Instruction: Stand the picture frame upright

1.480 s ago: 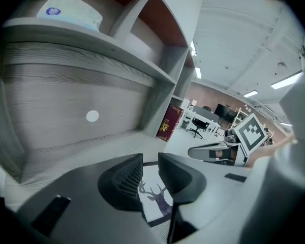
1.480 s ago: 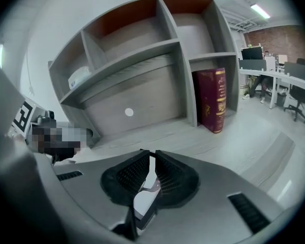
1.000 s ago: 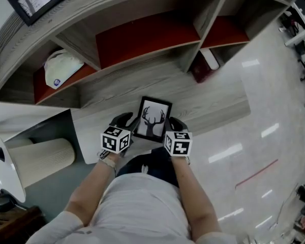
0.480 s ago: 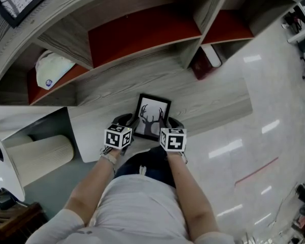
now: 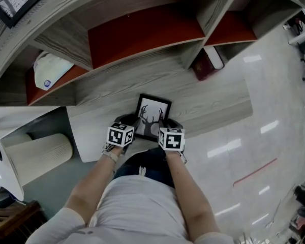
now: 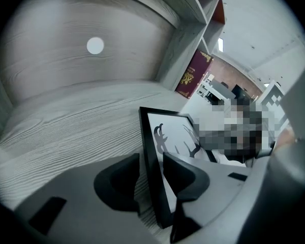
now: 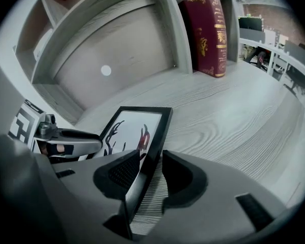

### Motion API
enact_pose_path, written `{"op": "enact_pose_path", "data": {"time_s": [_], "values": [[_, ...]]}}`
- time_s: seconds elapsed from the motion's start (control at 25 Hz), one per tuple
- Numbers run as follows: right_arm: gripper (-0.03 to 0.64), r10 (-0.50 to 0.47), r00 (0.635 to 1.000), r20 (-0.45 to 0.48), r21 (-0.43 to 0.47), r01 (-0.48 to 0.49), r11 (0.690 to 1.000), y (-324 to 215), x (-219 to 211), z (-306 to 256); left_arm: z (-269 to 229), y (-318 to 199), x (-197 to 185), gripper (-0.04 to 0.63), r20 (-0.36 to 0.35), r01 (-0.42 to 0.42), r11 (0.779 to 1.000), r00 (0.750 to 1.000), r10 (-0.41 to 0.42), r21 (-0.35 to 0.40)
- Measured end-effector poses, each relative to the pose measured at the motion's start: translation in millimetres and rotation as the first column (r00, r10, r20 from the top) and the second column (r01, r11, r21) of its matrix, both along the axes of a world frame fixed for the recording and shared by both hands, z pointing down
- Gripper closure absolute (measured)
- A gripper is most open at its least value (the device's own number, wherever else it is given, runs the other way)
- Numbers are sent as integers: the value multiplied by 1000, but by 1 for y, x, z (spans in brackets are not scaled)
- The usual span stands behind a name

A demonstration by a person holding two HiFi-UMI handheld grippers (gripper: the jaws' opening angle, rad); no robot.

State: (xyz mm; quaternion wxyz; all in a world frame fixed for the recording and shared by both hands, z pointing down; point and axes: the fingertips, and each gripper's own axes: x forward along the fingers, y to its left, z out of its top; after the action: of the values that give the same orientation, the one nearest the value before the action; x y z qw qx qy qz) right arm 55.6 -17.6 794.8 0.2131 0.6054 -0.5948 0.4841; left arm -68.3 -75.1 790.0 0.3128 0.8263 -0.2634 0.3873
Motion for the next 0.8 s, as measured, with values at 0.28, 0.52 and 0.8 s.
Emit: {"op": "enact_pose_path", "data": {"time_s": [0.28,0.52,0.8], "values": [[480,-22,1000,-10,-10,22,1000,-3,-3,1,-1,-2,0,453,0,15,1000,1000,-15,18],[486,-8,1000,-5,3,8,1000,-6,-5,-1,-1,-1,0,476,-19,21,1000,1000,-21,-1],[492,-38,999,-14,12,38,999,-6,-7,-3,-5,2,-3,477,-22,40,999,999,-39,4]]}}
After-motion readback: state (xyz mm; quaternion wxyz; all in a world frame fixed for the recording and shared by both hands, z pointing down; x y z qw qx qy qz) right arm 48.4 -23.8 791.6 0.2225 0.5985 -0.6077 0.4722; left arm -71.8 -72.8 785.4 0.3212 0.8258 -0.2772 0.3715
